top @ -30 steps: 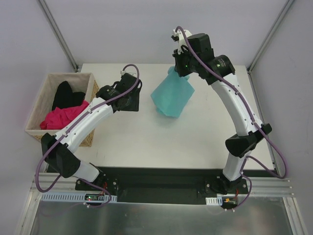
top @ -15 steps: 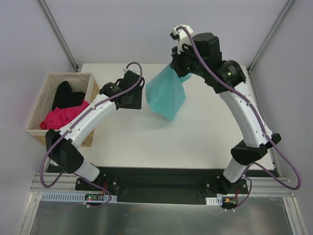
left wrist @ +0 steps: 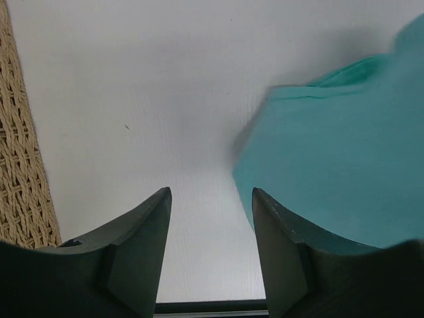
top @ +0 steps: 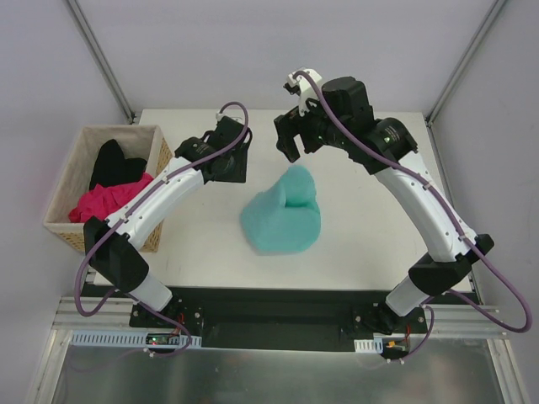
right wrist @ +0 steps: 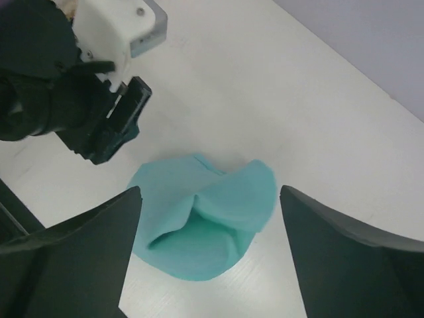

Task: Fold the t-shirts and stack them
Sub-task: Flatten out the tshirt

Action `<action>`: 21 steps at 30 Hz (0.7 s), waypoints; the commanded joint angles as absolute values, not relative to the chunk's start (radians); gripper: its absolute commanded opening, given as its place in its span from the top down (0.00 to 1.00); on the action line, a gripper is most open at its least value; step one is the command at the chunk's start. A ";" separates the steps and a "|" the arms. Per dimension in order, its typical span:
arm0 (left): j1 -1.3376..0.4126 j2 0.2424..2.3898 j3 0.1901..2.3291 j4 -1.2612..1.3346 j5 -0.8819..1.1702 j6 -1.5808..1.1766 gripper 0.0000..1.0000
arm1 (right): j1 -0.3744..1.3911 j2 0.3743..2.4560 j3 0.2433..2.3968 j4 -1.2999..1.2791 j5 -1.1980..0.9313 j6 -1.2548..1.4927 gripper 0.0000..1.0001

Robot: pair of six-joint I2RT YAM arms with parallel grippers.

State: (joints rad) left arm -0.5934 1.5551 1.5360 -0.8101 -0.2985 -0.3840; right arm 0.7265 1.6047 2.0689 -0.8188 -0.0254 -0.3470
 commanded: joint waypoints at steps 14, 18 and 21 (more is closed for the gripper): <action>-0.575 1.545 1.559 -0.804 -0.304 -0.382 0.48 | 0.648 1.580 1.954 -0.750 0.082 -0.299 0.38; -0.574 1.534 1.555 -0.805 -0.307 -0.379 0.48 | 0.618 1.644 1.898 -0.729 0.025 -0.230 0.46; -0.571 1.522 1.551 -0.802 -0.314 -0.374 0.48 | 0.614 1.678 1.865 -0.712 0.009 -0.213 0.36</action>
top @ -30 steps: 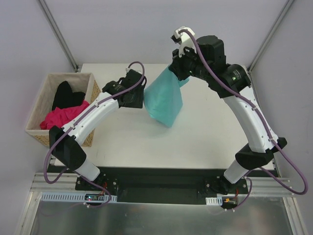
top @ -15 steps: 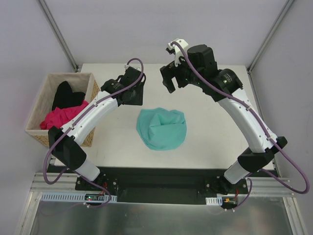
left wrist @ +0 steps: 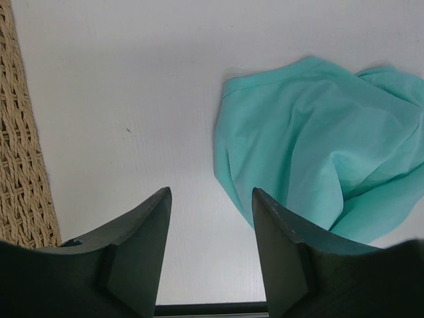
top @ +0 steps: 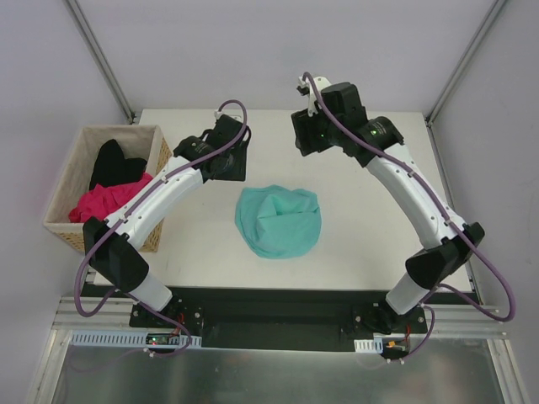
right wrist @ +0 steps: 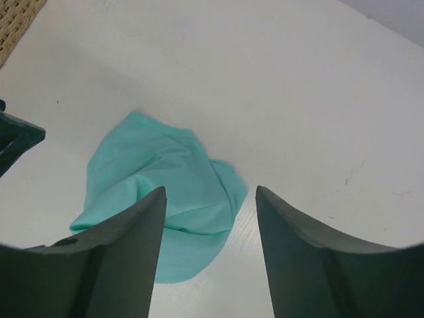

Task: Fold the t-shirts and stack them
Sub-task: Flatten out the tshirt

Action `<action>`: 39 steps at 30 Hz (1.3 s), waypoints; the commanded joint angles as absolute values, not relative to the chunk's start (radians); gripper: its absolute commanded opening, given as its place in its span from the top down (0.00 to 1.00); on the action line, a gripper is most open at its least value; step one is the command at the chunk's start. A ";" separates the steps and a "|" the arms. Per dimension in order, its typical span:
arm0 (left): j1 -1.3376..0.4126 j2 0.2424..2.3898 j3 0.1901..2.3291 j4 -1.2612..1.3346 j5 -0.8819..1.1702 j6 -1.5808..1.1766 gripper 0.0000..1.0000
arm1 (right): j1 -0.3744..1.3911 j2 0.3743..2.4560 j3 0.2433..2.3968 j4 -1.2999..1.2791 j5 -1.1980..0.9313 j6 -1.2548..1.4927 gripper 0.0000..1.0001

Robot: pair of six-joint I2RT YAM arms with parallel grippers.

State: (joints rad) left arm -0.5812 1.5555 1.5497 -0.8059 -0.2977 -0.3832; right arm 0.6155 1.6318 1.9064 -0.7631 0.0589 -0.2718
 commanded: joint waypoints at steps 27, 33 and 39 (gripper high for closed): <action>-0.508 1.342 1.439 -0.813 -0.333 -0.414 0.47 | 0.609 1.973 1.529 -0.492 -0.282 -0.018 0.23; -0.508 1.335 1.437 -0.818 -0.328 -0.416 0.47 | 0.603 1.967 1.483 -0.469 -0.311 -0.009 0.88; -0.506 1.344 1.434 -0.816 -0.316 -0.425 0.47 | 0.600 1.937 1.633 -0.567 -0.233 -0.086 0.99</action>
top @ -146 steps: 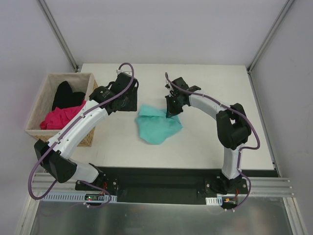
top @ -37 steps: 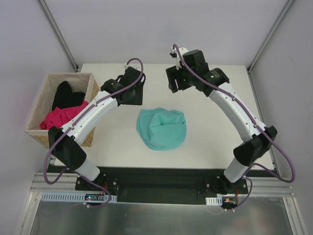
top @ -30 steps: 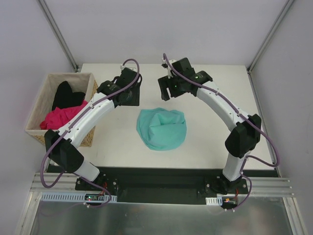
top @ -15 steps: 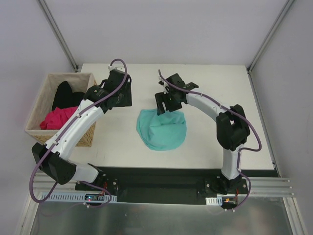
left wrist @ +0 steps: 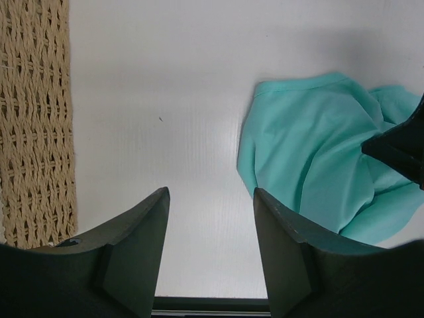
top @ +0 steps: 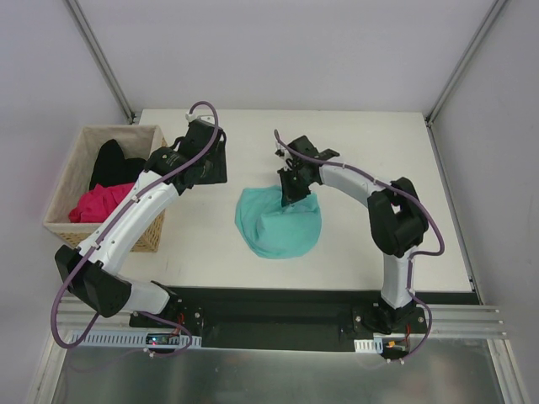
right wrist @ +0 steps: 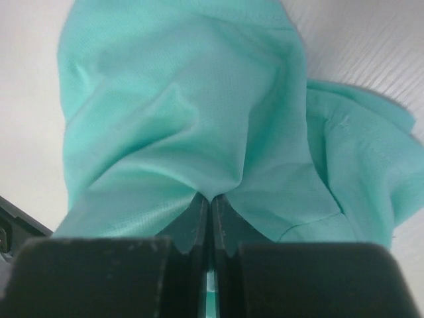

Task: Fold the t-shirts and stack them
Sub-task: Flatten out the tshirt

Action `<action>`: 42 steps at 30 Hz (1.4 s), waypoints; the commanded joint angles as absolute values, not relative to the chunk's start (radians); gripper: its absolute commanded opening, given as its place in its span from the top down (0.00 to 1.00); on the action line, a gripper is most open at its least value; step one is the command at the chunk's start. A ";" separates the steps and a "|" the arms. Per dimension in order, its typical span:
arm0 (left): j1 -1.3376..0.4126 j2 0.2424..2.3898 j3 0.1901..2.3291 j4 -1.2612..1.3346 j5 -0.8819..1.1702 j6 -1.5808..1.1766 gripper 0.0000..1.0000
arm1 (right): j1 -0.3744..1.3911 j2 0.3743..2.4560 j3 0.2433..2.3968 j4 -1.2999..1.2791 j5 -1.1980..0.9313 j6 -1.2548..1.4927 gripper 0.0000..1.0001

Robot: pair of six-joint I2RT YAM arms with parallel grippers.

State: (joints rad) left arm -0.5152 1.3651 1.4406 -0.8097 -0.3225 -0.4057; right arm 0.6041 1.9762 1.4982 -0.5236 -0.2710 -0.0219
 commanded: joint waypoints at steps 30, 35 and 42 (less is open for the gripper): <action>-0.506 1.399 1.454 -0.772 -0.268 -0.376 0.47 | 0.747 1.887 2.128 -0.845 -0.203 -0.238 0.99; -0.506 1.378 1.428 -0.772 -0.276 -0.380 0.47 | 0.762 1.885 2.132 -0.839 -0.166 -0.247 0.99; -0.506 1.373 1.414 -0.772 -0.272 -0.390 0.47 | 0.762 1.910 2.240 -0.871 -0.016 -0.314 0.99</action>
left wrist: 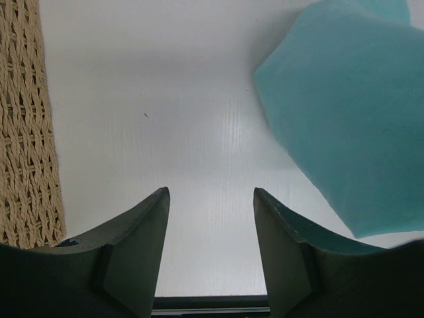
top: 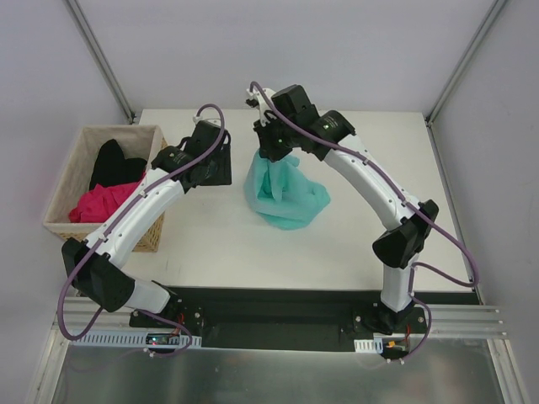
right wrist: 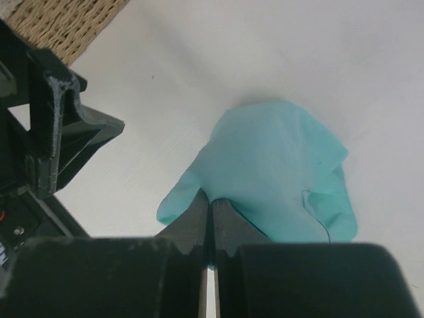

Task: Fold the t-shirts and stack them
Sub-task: Flatten out the tshirt

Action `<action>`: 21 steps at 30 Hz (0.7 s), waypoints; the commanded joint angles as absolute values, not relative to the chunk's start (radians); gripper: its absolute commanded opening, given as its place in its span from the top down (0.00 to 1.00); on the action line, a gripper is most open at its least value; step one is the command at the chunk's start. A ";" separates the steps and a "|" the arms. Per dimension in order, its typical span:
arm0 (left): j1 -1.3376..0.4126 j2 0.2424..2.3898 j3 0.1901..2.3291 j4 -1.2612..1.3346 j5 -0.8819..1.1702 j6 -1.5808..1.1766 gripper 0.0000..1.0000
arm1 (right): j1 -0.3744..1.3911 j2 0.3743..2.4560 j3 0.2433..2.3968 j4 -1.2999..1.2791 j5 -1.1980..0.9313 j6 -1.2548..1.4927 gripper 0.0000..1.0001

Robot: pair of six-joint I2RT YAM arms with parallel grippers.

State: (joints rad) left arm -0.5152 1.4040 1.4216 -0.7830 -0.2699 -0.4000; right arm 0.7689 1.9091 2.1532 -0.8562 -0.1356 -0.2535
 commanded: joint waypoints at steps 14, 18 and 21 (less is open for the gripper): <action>-0.506 1.385 1.420 -0.772 -0.270 -0.376 0.47 | 0.643 1.867 2.243 -0.827 0.273 -0.452 0.99; -0.506 1.393 1.425 -0.772 -0.271 -0.364 0.47 | 0.644 1.816 2.230 -0.808 0.351 -0.491 0.99; -0.506 1.402 1.430 -0.772 -0.264 -0.357 0.47 | 0.647 1.764 2.198 -0.778 0.389 -0.520 0.99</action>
